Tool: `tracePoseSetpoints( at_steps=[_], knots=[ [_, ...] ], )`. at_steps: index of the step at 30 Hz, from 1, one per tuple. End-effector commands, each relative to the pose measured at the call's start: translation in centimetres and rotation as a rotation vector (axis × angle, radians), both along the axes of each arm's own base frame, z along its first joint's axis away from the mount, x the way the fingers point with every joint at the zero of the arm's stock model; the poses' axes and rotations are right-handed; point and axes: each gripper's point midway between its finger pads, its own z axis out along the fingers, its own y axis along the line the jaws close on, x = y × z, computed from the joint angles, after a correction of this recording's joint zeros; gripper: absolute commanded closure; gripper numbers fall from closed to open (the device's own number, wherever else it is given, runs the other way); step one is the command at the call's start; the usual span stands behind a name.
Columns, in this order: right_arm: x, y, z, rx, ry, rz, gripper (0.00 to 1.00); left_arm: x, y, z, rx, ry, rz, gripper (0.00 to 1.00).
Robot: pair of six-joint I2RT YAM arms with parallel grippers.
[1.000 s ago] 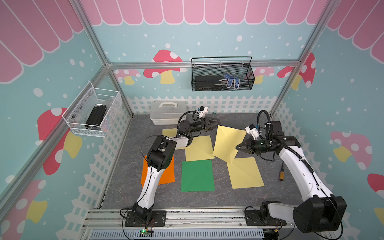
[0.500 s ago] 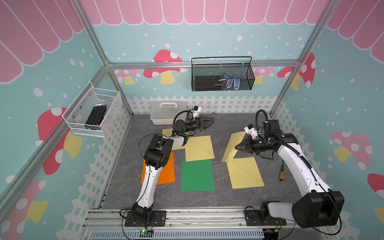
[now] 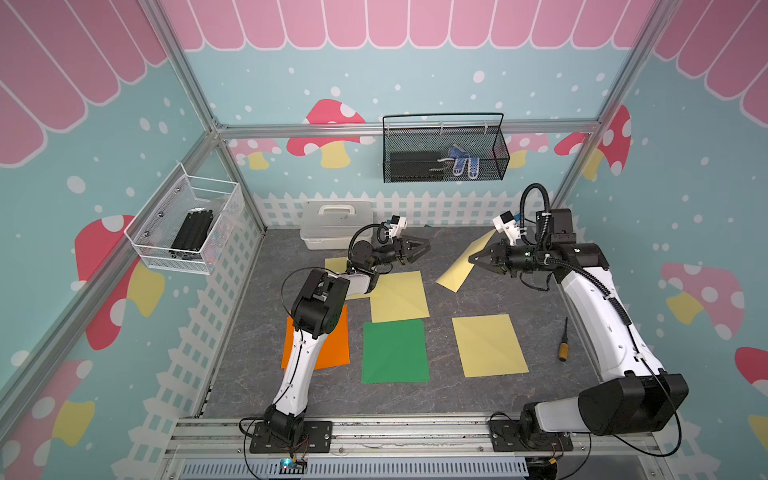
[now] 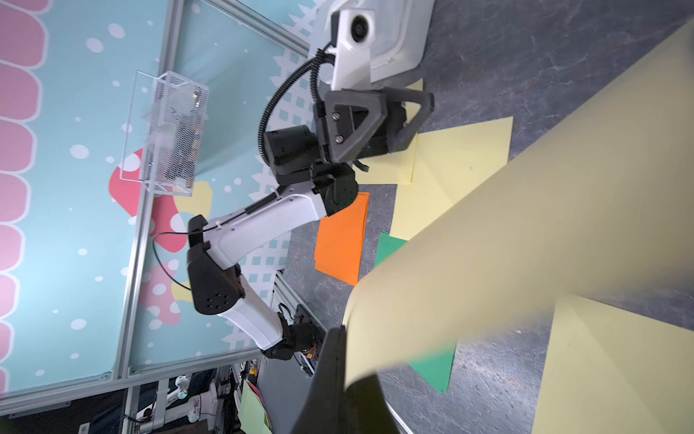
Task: Sort the scattered colored papers by color
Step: Pick up the colored paper from the center of the board.
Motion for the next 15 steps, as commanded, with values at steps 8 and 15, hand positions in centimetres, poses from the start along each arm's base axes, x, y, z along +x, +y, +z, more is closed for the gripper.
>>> tracePoseSetpoints(
  at_steps=[8,15],
  knots=[
    [3.1,2.1,6.6,0.184,-0.148,0.052,1.0,-1.0,-0.4,6.3,-0.081,-0.073,-0.043,0.49],
    [4.1,2.6,8.8,0.201,-0.2,0.081,0.99,-0.8,-0.4,6.7,-0.092,-0.063,-0.037,0.49]
  ],
)
